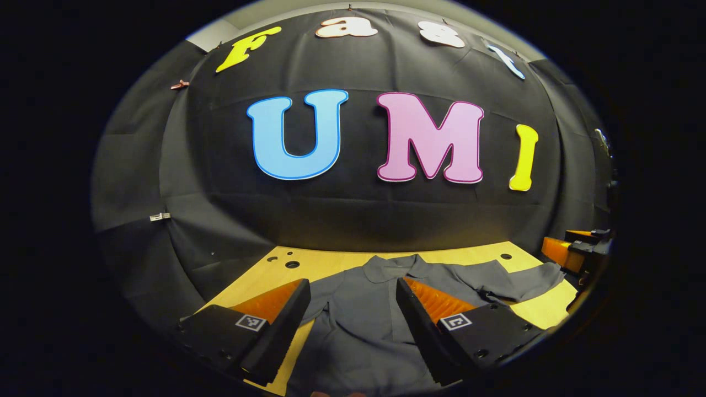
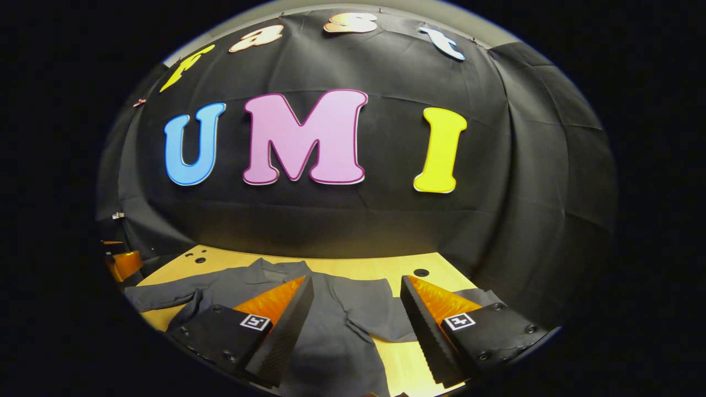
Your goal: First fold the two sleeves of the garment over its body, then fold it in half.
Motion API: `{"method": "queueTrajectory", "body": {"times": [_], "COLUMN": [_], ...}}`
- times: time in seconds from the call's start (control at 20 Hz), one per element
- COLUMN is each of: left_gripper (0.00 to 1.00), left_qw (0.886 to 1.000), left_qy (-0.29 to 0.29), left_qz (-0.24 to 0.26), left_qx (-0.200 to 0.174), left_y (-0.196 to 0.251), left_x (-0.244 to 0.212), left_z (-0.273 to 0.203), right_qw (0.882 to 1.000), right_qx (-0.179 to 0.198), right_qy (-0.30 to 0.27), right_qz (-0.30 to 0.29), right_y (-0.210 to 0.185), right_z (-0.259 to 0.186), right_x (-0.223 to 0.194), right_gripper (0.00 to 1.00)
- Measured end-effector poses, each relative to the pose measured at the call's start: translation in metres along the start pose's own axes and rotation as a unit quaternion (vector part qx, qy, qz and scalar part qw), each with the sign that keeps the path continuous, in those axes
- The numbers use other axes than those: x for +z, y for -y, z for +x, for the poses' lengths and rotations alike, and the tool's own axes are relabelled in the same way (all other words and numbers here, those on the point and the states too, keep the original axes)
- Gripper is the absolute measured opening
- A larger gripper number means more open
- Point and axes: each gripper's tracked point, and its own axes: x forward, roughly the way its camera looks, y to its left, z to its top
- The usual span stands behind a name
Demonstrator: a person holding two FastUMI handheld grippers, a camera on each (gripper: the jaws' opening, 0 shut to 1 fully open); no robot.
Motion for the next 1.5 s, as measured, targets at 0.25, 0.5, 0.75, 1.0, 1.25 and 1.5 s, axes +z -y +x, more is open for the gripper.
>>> {"method": "queueTrajectory", "body": {"times": [0.25, 0.5, 0.75, 1.0, 1.25, 1.5], "left_gripper": [0.98, 0.98, 0.98, 0.98, 0.98, 0.98], "left_qw": [1.0, 0.999, 0.999, 0.998, 0.997, 0.995], "left_qy": [-0.014, -0.03, -0.039, -0.05, -0.063, -0.081], "left_qz": [0.008, 0.009, 0.013, 0.025, 0.038, 0.051], "left_qx": [-0.003, -0.01, -0.015, -0.018, -0.015, -0.038], "left_y": [0.002, 0.012, 0.024, 0.031, 0.038, 0.063], "left_x": [-0.008, -0.016, -0.021, -0.027, -0.032, -0.039], "left_z": [0.004, 0.011, 0.017, 0.02, 0.024, 0.029], "right_qw": [0.999, 0.993, 0.982, 0.971, 0.956, 0.941], "right_qx": [-0.046, -0.099, -0.156, -0.185, -0.22, -0.239], "right_qy": [-0.018, -0.061, -0.096, -0.143, -0.18, -0.218], "right_qz": [0.017, 0.036, 0.047, 0.051, 0.067, 0.101], "right_y": [0.053, 0.118, 0.18, 0.224, 0.272, 0.307], "right_z": [0.026, 0.054, 0.07, 0.089, 0.112, 0.134], "right_x": [-0.008, -0.033, -0.061, -0.097, -0.131, -0.172], "right_gripper": [0.98, 0.98, 0.98, 0.98, 0.98, 0.98]}}
